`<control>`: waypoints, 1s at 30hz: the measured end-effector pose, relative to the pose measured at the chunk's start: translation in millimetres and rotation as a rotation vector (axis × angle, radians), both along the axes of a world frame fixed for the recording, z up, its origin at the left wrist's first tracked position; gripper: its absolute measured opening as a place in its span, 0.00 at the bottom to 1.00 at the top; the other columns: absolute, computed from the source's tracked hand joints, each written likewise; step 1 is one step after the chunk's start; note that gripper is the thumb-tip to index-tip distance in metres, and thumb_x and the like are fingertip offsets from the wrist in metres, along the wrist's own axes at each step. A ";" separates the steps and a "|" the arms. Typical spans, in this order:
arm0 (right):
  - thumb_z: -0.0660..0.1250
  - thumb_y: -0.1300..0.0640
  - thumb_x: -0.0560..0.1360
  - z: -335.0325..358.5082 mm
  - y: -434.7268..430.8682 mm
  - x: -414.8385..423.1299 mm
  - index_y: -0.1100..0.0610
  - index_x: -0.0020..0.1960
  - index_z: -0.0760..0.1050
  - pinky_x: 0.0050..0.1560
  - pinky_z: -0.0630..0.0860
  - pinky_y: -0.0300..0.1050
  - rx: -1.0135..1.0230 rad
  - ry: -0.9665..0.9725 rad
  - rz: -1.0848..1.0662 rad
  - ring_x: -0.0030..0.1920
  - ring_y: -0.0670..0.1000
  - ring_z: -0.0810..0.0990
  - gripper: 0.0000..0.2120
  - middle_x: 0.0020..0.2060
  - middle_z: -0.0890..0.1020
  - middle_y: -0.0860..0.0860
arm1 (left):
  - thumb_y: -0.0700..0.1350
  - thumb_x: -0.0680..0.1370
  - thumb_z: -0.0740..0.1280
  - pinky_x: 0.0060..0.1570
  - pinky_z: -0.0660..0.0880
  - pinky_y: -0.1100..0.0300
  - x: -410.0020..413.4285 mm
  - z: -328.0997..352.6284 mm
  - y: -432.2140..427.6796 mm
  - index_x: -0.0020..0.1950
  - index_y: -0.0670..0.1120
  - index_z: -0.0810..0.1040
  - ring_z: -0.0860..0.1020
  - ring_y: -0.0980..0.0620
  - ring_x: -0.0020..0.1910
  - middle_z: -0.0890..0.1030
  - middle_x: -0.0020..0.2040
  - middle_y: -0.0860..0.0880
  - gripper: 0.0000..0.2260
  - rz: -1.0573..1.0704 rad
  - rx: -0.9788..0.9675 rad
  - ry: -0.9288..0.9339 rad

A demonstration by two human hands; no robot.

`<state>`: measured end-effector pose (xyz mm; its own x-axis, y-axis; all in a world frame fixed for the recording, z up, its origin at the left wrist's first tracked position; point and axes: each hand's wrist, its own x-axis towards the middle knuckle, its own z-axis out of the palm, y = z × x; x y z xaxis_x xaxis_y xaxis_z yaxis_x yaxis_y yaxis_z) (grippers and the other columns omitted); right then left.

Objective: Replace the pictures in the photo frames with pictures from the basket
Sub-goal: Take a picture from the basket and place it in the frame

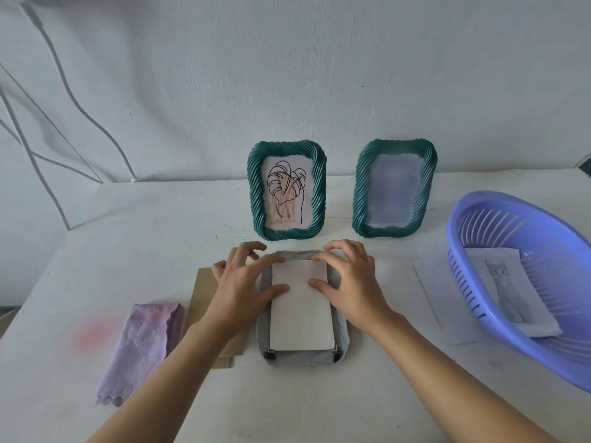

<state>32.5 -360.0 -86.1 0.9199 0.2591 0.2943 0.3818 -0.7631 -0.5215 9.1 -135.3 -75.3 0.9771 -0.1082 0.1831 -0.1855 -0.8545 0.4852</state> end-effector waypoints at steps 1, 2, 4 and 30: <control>0.77 0.47 0.68 0.4 0.8 -0.7 0.48 0.56 0.79 0.55 0.66 0.50 0.009 -0.016 -0.004 0.63 0.50 0.70 0.19 0.56 0.74 0.46 | 0.58 0.70 0.76 0.55 0.57 0.52 -0.5 0.9 -1.0 0.59 0.61 0.78 0.68 0.57 0.60 0.70 0.62 0.55 0.19 -0.004 -0.009 -0.014; 0.78 0.48 0.68 1.0 2.0 -1.4 0.48 0.55 0.78 0.55 0.66 0.50 0.018 -0.033 -0.008 0.61 0.50 0.70 0.18 0.55 0.75 0.45 | 0.57 0.70 0.77 0.54 0.57 0.52 -0.9 2.1 -2.1 0.59 0.60 0.78 0.68 0.56 0.60 0.70 0.61 0.55 0.19 -0.009 -0.014 -0.025; 0.78 0.51 0.68 4.1 4.4 -2.8 0.49 0.53 0.78 0.54 0.66 0.50 0.045 -0.069 -0.014 0.59 0.50 0.72 0.16 0.51 0.77 0.44 | 0.54 0.71 0.77 0.54 0.57 0.52 -2.2 5.0 -4.2 0.59 0.60 0.76 0.69 0.54 0.61 0.71 0.58 0.56 0.18 -0.019 -0.003 -0.038; 0.72 0.63 0.74 49.7 -43.0 -21.5 0.53 0.58 0.79 0.49 0.70 0.29 0.291 0.050 0.007 0.46 0.42 0.76 0.14 0.53 0.77 0.47 | 0.37 0.77 0.71 0.49 0.80 0.53 -20.4 53.2 -46.9 0.60 0.60 0.79 0.84 0.48 0.41 0.82 0.47 0.50 0.19 -0.048 -0.712 0.169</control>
<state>10.9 -403.0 -36.4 0.9334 0.1772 0.3120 0.3554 -0.5761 -0.7360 -11.3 -182.2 -22.1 0.9954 -0.0629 0.0727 -0.0889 -0.3143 0.9452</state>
